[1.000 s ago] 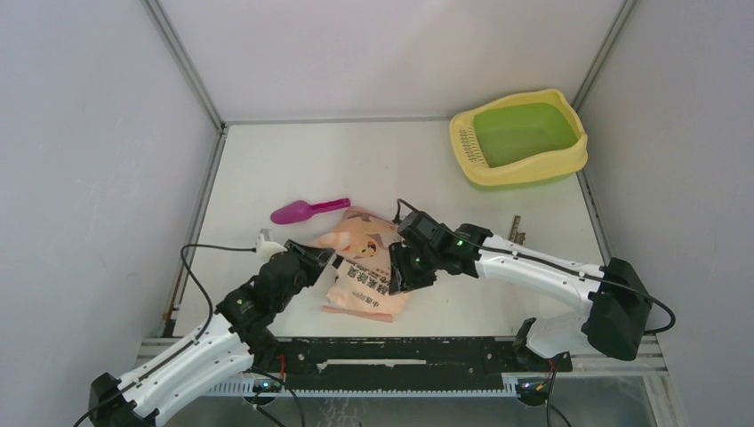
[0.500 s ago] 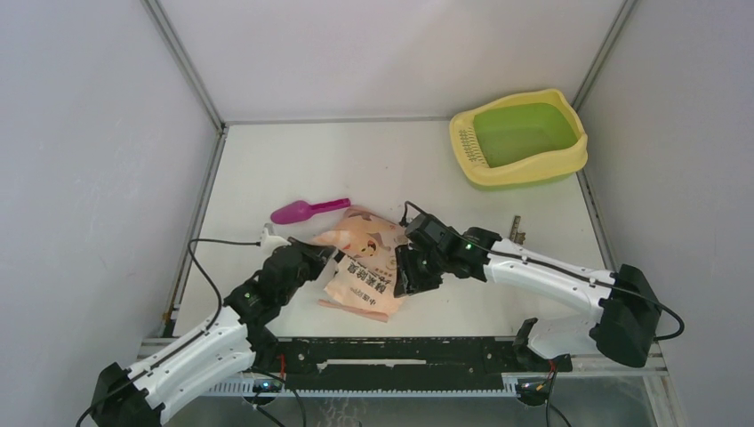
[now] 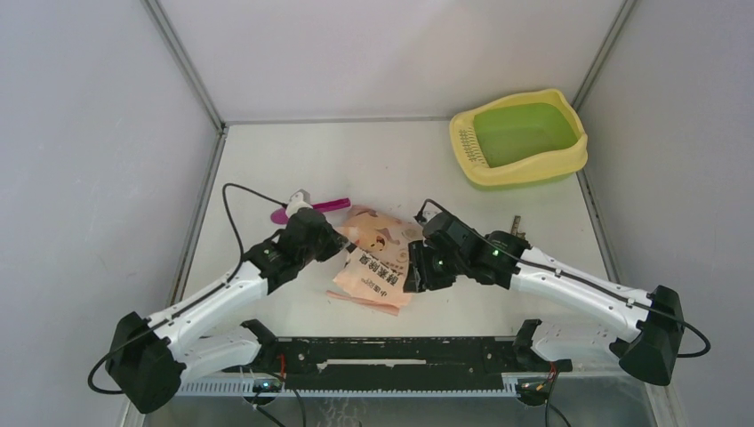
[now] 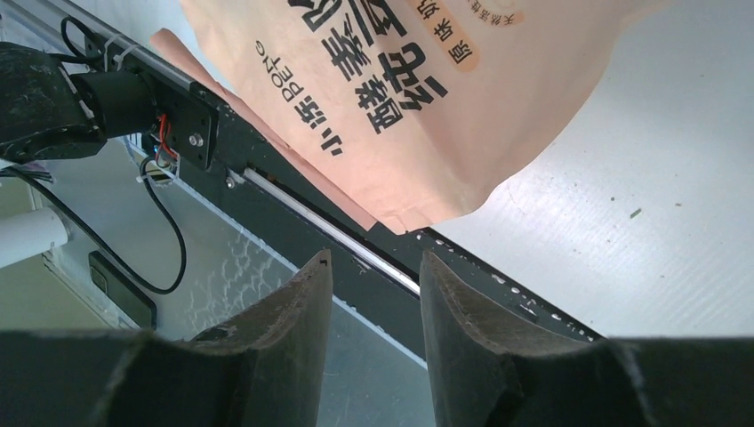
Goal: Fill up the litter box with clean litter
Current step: Open the cat litter bag at the center of the board.
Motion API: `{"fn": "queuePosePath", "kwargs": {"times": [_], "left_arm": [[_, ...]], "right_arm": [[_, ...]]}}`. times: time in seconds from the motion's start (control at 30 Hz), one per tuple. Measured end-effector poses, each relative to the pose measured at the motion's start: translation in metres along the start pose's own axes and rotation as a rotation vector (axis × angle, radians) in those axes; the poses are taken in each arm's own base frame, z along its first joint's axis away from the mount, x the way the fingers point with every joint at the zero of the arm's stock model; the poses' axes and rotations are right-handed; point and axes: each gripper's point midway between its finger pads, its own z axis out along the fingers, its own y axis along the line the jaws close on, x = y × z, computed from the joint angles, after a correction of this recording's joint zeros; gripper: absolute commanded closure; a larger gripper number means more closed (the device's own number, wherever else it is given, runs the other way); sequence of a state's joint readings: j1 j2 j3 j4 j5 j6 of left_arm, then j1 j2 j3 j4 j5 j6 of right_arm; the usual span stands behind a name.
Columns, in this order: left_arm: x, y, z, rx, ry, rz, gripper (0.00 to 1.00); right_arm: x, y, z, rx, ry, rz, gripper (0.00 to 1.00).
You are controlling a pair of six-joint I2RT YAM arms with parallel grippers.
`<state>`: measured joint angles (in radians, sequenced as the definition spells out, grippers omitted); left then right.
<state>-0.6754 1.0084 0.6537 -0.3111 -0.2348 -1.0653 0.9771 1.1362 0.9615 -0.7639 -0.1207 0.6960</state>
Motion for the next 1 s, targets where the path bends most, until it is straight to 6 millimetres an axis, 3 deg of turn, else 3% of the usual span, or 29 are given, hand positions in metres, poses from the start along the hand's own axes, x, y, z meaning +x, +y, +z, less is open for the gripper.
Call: {"fn": "queuePosePath", "kwargs": {"times": [0.2,0.53,0.73,1.0], "left_arm": [[0.017,0.014,-0.003,-0.06,0.107,0.111,1.0],[0.031,-0.01,-0.02,0.02,0.265,0.186,1.0],[0.057,0.012,-0.009,-0.042,0.368,0.228,1.0],[0.115,0.062,-0.001,-0.104,0.502,0.244,1.0]], "right_arm": [[0.003,-0.003,-0.002,0.009,0.008,-0.001,0.51],[-0.001,-0.006,-0.013,0.043,-0.002,-0.016,0.5],[0.001,-0.01,-0.021,0.065,0.003,-0.017,0.49],[0.008,-0.013,-0.03,0.068,0.012,-0.015,0.49]]}}
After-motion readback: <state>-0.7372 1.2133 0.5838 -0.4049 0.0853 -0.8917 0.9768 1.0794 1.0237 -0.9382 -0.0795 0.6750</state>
